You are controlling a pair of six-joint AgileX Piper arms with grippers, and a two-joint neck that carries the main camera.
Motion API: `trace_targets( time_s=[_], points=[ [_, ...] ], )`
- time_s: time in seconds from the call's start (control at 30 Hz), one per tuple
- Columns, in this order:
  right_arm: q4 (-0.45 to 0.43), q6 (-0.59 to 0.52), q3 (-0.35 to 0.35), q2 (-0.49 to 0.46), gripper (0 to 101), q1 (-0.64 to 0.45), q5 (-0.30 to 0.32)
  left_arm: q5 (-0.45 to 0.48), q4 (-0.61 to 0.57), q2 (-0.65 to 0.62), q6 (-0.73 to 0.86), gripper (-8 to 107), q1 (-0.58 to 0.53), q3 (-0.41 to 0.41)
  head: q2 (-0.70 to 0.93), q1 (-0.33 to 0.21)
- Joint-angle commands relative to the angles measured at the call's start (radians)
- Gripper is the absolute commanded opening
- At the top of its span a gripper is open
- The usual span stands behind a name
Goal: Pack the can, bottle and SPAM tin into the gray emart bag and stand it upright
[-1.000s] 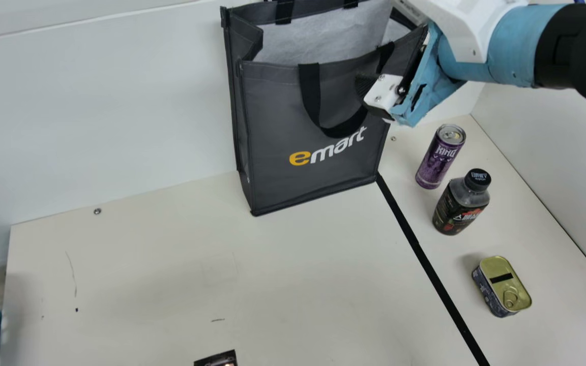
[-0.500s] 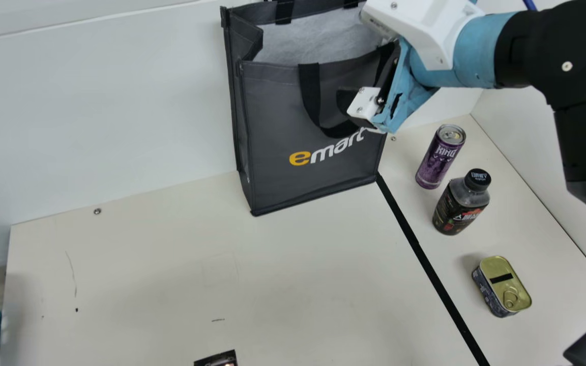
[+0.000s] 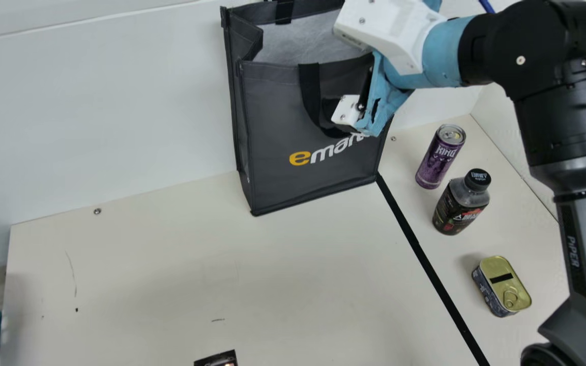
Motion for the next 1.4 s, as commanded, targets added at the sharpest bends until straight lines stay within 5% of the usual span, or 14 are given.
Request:
trace_targets(
  time_s=[0.0, 0.13, 0.6, 1.37],
  points=[
    [0.002, -0.010, 0.000, 0.007, 95, 0.001, 0.001, 0.000, 0.000, 0.000, 0.000, 90, 0.000, 0.000, -0.002, -0.023],
    [0.009, -0.033, 0.006, 0.021, 95, 0.005, 0.001, 0.000, 0.000, 0.000, 0.000, 90, 0.000, 0.000, -0.002, -0.023],
    [0.052, -0.121, 0.063, 0.035, 1, -0.003, 0.001, 0.000, 0.000, 0.000, 0.000, 90, 0.000, 0.000, -0.002, -0.023],
    [0.160, -0.248, 0.074, 0.016, 0, -0.036, 0.001, 0.000, 0.000, 0.000, 0.000, 90, 0.000, 0.000, -0.002, -0.023]
  ],
)
